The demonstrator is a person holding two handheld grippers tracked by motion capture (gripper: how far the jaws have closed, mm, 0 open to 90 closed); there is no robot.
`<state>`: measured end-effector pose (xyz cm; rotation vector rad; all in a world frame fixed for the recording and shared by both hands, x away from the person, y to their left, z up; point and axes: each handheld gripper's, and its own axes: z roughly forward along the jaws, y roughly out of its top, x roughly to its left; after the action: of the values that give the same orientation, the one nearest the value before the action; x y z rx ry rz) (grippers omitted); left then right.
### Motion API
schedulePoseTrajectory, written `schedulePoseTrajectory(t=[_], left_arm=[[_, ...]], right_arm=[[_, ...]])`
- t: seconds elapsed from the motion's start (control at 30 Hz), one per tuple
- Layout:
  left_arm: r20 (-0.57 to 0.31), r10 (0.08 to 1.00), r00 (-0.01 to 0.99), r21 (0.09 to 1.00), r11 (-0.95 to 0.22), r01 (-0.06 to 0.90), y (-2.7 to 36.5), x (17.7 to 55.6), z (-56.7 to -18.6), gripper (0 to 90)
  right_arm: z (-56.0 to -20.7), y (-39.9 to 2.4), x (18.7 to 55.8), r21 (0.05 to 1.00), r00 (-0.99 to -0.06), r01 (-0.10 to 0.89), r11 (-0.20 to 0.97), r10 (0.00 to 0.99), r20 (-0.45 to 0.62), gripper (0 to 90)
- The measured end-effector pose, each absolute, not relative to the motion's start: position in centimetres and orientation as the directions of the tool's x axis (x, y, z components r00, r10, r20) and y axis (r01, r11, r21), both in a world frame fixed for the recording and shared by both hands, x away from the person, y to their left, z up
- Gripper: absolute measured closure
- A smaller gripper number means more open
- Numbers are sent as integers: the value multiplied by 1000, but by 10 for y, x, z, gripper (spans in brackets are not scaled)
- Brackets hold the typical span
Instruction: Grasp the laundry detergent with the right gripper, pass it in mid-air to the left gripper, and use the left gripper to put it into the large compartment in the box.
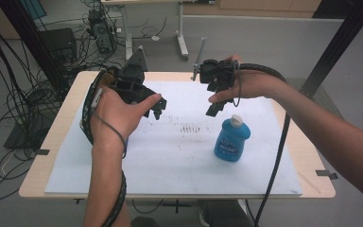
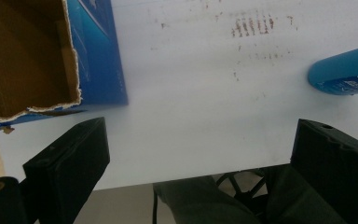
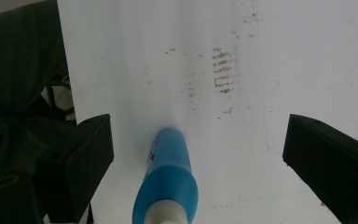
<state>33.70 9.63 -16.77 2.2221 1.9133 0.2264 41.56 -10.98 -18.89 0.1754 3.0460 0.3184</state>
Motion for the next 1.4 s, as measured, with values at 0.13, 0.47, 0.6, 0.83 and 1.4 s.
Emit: schedulePoseTrajectory(t=[0.13, 0.47, 0.6, 0.83, 1.4], left_arm=[[-13, 989, 148, 251, -140, 958, 96, 337, -167, 49], [-16, 989, 147, 254, -138, 957, 96, 335, -166, 48], [-17, 988, 154, 256, -145, 956, 95, 336, -165, 49], [-15, 988, 153, 257, -144, 956, 93, 337, -165, 48], [-14, 987, 159, 256, -150, 955, 91, 329, -166, 48]], right_arm=[[-188, -109, 416, 213, -991, 103, 972, 119, -65, 85], [-186, -118, 413, 212, -989, 113, 971, 130, -65, 85], [-186, -126, 412, 214, -988, 126, 969, 143, -64, 85], [-187, -142, 410, 201, -986, 144, 969, 158, -54, 85], [-186, -195, 400, 209, -972, 213, 954, 228, -48, 85]])
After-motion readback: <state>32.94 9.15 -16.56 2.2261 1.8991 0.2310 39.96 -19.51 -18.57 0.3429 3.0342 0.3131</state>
